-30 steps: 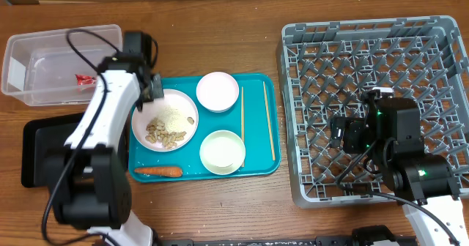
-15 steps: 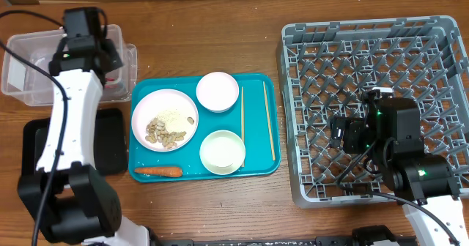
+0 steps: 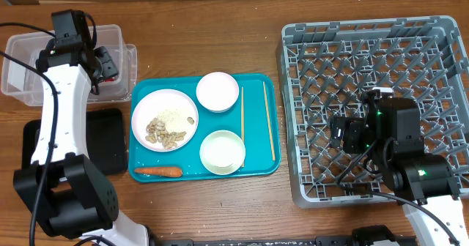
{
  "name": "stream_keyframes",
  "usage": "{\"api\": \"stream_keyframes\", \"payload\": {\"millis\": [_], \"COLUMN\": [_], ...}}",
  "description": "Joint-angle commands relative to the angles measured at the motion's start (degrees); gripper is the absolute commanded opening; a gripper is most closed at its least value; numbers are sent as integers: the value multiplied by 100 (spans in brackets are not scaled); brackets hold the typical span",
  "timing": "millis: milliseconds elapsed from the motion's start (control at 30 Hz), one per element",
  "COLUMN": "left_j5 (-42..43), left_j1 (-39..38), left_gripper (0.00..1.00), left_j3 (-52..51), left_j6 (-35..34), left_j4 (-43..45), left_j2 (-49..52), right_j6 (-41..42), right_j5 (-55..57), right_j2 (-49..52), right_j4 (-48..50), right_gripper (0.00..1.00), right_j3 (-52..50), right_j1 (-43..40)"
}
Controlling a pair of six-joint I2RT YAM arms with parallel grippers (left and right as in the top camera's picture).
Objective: Sort waste into correct bins and load items into the dishwasher
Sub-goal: 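Move the tissue left and release it into the clear bin, then grasp the white cup on the tray with the left gripper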
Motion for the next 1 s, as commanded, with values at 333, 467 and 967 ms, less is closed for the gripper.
{"api": "stream_keyframes", "payload": {"millis": [333,467,967], "left_j5": [1530,1523,970], "left_j1": [-1314,-1659,-4079], "left_gripper": [65,65,71], "left_j3": [234,232,-1241], "left_j6": [393,103,-1314], "left_j4": [-2243,-2959,-2465], "left_j2": [-435,-551,-1215], "right_j6": [24,26,26], "right_j5": [57,57,57], "right_j2": [-20,-20,-20], "right_j4": [44,44,-17], "right_gripper": [100,100,100], "right_j3": [179,179,179], "right_j1": [-20,-20,-20]}}
